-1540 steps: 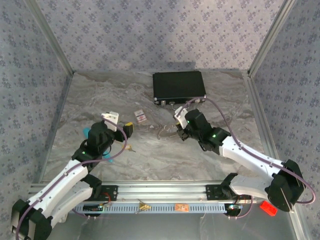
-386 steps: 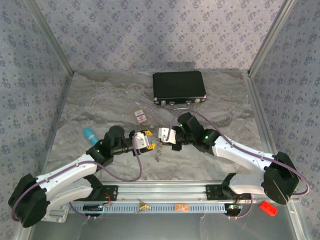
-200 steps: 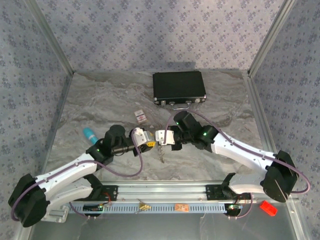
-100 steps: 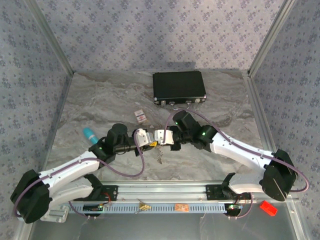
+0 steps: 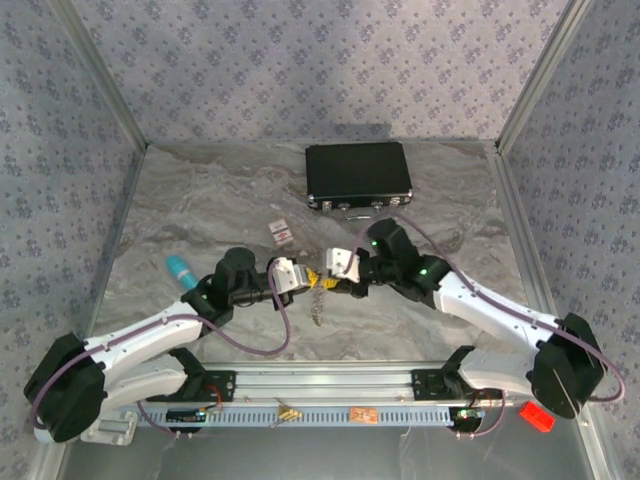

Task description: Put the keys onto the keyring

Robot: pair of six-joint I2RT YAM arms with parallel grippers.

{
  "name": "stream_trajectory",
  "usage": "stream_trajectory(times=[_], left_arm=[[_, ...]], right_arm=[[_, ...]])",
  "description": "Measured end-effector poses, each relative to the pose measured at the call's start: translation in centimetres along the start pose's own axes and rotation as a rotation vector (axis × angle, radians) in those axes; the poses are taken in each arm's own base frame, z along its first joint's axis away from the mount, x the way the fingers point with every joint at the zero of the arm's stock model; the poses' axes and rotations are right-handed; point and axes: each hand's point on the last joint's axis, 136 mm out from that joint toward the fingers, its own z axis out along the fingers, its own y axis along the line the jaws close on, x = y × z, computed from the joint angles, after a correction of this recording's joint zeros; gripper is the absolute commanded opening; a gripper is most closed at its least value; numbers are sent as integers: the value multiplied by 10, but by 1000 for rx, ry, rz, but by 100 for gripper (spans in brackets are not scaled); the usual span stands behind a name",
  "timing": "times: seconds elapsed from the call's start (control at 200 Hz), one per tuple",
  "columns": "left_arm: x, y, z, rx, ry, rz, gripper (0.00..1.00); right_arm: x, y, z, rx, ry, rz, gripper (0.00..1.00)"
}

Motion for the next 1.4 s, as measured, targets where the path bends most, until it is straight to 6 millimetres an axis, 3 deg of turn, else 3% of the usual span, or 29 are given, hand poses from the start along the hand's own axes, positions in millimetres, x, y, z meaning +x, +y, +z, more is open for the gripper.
stream_trajectory(times=[0.125,0.585,0.96,1.199,1.404], left_arm=[[7,-2,1,-12,-24,-26,0],[2,0,-1,-47,-128,-105,0],[-4,2,-1,-53,-153,-116,0],[-3,2,-1,-53,-152,-115,0],[-1,2,-1,-58,-146,-117,0]], right_arm=[[8,-13,-10,38,-71,64,28],[11,-2,8,-45,-133,111,28],[11,5,21,-90,-145,139,10],[9,4,21,-91,-150,142,14],[4,4,20,-102,-159,140,3]])
